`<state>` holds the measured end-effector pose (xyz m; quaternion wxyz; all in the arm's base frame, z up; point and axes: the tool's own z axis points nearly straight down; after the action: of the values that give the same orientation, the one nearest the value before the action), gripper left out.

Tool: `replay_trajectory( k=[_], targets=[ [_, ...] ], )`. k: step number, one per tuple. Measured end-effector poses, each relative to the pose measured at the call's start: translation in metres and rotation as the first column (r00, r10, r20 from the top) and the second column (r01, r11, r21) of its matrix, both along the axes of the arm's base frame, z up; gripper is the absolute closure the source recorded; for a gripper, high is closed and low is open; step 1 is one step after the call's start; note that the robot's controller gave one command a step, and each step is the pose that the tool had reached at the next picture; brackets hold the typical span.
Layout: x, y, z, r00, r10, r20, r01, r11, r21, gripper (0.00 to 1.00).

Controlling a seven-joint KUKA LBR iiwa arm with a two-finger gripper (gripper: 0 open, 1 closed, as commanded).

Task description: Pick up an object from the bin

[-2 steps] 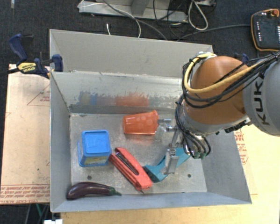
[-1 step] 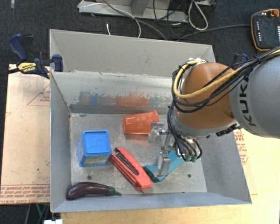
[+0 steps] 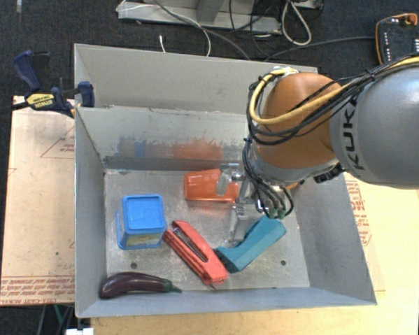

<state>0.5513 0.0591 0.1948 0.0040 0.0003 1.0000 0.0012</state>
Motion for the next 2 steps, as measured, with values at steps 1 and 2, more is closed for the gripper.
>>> replay_trajectory(
  k=[1, 2],
  targets=[
    [-0.005, -0.067, -0.001, 0.991, 0.135, -0.006, -0.135, 0.991, 0.000, 0.00],
    [0.000, -0.085, -0.004, 0.990, 0.139, -0.004, -0.139, 0.990, -0.002, 0.00]
  ],
)
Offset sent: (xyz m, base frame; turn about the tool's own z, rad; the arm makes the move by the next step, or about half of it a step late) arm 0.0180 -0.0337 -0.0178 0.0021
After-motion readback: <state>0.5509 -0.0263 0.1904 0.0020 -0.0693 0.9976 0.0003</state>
